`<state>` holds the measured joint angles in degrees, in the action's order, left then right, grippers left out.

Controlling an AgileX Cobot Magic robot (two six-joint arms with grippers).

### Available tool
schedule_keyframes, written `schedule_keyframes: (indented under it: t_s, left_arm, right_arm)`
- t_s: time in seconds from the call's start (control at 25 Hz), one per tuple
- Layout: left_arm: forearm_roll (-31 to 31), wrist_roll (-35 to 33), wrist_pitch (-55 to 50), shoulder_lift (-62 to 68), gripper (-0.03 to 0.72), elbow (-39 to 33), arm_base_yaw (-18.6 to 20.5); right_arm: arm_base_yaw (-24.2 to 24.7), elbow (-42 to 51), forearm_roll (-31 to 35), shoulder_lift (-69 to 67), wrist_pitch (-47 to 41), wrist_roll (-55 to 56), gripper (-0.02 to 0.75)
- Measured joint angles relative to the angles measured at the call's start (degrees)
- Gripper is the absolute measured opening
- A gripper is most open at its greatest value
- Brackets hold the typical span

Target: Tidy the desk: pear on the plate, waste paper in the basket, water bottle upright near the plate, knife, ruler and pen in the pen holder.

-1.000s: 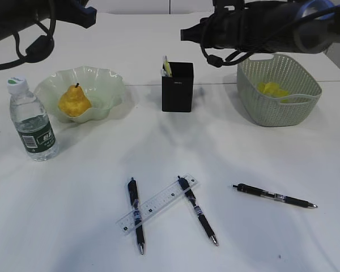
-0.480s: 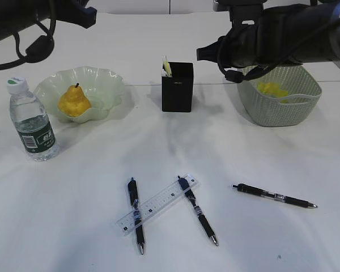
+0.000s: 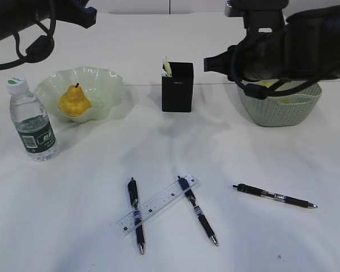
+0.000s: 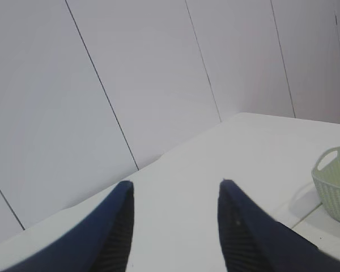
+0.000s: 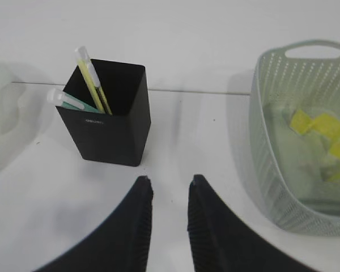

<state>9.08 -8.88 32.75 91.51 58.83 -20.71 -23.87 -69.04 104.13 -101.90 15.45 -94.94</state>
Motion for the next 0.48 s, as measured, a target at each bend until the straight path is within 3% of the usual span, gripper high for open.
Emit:
schedule_keyframes:
  t_s: [0.24,0.48]
  left_arm:
    - [0.0,0.0,0.0,0.0,0.341,0.0,0.0]
    - [0.0,0.0,0.5,0.0,0.341,0.0,0.0]
  right_arm:
    - [0.0,9.5,0.0,6.7,-2.3,9.8,0.167]
    - [0.0,16.4,0.0,10.8,-14.3,23.4,0.166]
